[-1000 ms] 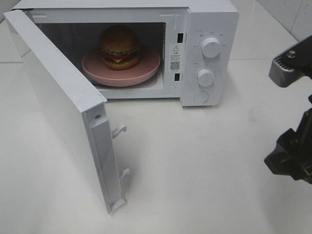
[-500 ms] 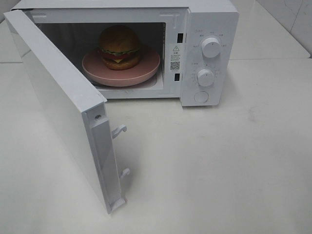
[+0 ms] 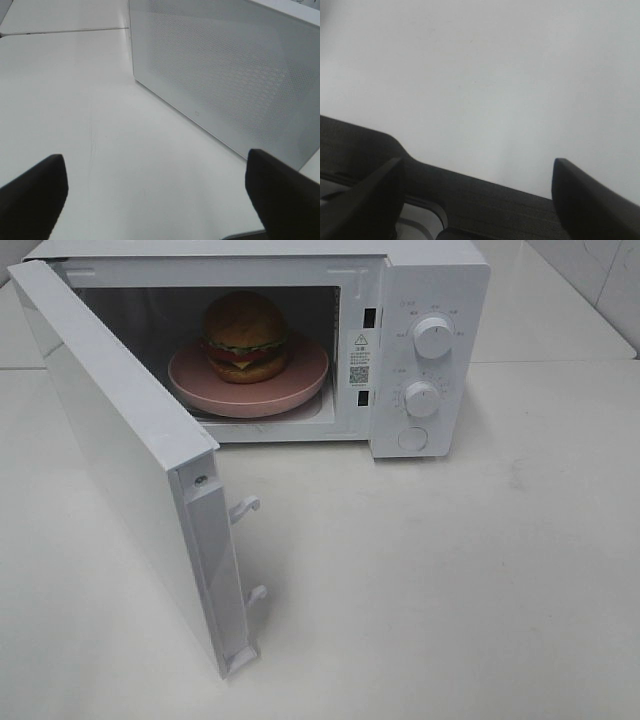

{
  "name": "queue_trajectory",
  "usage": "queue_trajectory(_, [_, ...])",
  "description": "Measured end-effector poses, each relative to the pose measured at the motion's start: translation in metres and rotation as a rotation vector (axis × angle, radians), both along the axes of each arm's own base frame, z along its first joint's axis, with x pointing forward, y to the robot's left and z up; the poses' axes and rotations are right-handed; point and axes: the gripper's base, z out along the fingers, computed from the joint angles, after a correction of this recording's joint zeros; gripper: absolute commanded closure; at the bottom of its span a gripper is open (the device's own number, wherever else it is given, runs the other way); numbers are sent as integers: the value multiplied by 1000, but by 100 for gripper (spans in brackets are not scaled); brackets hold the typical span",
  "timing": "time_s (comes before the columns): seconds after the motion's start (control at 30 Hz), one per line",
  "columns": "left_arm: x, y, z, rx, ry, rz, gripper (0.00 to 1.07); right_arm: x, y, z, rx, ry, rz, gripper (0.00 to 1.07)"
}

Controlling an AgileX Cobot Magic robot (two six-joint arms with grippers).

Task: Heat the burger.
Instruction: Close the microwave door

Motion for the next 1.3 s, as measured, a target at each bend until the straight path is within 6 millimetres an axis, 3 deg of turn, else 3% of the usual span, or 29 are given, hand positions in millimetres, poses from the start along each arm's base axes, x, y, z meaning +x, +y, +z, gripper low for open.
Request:
queue_trajectory(0.4, [0, 0, 0, 1, 0, 1, 18, -41, -20, 7, 57, -224, -207, 31])
queue_trajectory(0.53, [0, 0, 0, 1, 0, 1, 18, -53, -21, -4, 71, -290, -248, 31])
queue_trajectory(0.8, [0, 0, 0, 1, 0, 1, 18, -64, -19, -30, 83, -410, -252, 31])
queue_trajectory(1.3, [0, 0, 0, 1, 0, 1, 18, -63, -14, -32, 95, -460, -228, 31])
